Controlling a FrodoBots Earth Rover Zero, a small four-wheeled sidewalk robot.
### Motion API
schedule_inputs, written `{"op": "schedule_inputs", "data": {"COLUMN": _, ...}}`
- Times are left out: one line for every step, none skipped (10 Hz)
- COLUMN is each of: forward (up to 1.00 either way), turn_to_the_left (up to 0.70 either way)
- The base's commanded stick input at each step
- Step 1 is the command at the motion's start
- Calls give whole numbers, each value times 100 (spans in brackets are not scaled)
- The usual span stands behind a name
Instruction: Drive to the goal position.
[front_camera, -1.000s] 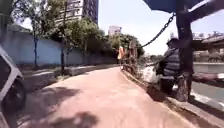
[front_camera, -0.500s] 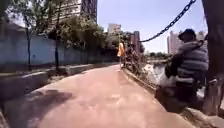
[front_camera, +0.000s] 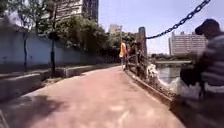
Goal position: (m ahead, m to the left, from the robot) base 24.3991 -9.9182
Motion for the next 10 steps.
{"op": "schedule_inputs", "data": {"forward": 92, "turn_to_the_left": 1}}
{"op": "schedule_inputs", "data": {"forward": 92, "turn_to_the_left": 1}}
{"op": "schedule_inputs", "data": {"forward": 92, "turn_to_the_left": 1}}
{"op": "schedule_inputs", "data": {"forward": 92, "turn_to_the_left": 1}}
{"op": "schedule_inputs", "data": {"forward": 92, "turn_to_the_left": 1}}
{"op": "schedule_inputs", "data": {"forward": 92, "turn_to_the_left": 1}}
{"op": "schedule_inputs", "data": {"forward": 92, "turn_to_the_left": 1}}
{"op": "schedule_inputs", "data": {"forward": 92, "turn_to_the_left": 1}}
{"op": "schedule_inputs", "data": {"forward": 92, "turn_to_the_left": 1}}
{"op": "schedule_inputs", "data": {"forward": 92, "turn_to_the_left": 11}}
